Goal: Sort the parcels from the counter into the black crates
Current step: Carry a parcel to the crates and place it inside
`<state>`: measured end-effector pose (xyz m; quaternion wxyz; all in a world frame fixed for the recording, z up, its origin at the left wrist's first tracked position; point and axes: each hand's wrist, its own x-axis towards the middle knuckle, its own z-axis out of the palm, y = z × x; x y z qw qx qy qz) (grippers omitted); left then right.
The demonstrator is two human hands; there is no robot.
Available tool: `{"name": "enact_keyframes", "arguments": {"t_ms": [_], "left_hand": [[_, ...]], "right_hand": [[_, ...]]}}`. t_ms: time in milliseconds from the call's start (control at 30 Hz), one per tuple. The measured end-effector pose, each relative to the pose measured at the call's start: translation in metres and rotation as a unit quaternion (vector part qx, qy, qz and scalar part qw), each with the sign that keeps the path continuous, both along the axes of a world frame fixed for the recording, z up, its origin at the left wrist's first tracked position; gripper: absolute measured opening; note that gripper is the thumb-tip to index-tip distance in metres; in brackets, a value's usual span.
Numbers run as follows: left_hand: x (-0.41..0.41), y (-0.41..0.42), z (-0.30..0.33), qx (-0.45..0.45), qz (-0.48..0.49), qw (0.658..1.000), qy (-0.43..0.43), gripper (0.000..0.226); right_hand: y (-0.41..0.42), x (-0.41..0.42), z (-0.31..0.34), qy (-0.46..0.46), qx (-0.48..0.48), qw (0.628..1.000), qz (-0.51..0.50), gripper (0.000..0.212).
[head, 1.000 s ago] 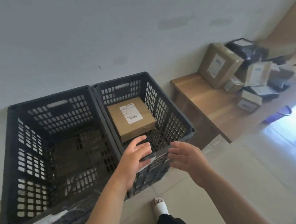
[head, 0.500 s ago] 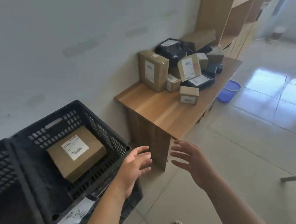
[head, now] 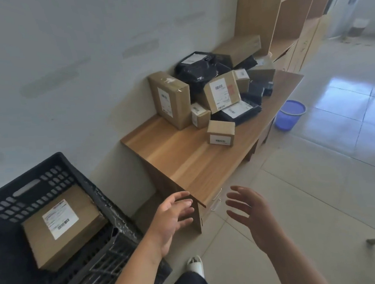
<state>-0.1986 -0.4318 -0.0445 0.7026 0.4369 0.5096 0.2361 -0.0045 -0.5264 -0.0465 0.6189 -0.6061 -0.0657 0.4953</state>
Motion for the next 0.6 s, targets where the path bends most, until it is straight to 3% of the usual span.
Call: {"name": "enact_keyframes", "arguments": {"t_ms": [200,600], "left_hand": [[0.053,0.075,-0.007,-0.01,0.014,1.0,-0.008,0.02],[0.124,0.236,-0.004,-0.05,0.113,0.989,-0.078,0.018]], "right_hand": [[0.068,0.044,0.007,-0.032,-0.015,0.999,0.028,0.02],[0.242,0.115,0.065,-0.184,-0.06,0.972,0.137,0.017]]}}
